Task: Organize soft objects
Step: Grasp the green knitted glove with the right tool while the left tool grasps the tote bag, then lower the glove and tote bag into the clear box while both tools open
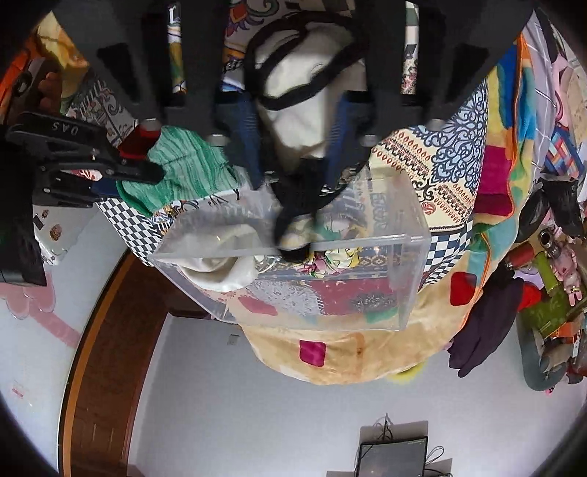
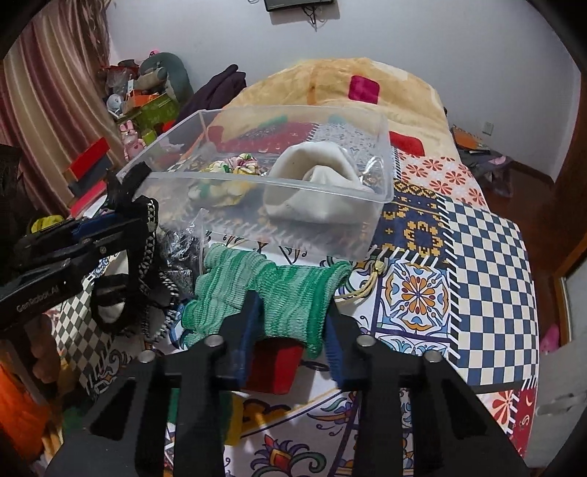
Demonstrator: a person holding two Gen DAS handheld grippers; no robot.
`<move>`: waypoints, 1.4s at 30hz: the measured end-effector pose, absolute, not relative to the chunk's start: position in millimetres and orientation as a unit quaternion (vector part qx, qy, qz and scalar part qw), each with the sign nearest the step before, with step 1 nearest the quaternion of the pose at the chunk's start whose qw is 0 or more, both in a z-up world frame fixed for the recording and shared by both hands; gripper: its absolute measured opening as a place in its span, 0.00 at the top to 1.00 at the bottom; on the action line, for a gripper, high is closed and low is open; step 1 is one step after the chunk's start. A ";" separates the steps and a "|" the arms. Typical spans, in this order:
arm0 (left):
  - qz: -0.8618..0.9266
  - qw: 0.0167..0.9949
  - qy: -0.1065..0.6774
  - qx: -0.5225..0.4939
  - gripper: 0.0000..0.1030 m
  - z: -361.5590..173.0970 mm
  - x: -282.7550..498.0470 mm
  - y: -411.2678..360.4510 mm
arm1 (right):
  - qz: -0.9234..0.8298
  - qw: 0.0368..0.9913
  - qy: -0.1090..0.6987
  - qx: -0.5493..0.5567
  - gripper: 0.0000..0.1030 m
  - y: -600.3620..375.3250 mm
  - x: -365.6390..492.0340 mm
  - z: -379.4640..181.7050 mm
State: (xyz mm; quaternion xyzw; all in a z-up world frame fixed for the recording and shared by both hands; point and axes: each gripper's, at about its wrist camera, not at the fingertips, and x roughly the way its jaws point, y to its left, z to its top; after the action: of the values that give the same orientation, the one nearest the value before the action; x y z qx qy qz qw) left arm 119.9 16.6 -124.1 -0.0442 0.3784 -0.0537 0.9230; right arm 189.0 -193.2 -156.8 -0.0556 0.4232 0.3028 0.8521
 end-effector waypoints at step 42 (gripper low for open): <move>-0.041 0.965 0.250 -0.067 0.89 -30.0 180.4 54.7 | 0.302 0.911 0.279 0.016 0.88 -170.8 228.5 -69.8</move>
State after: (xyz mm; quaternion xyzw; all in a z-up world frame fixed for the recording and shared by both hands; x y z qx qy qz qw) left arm 180.4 54.7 -30.0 -0.0666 0.2499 -0.0407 0.9651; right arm 228.5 -170.8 -69.8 0.0160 0.2791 0.3024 0.9113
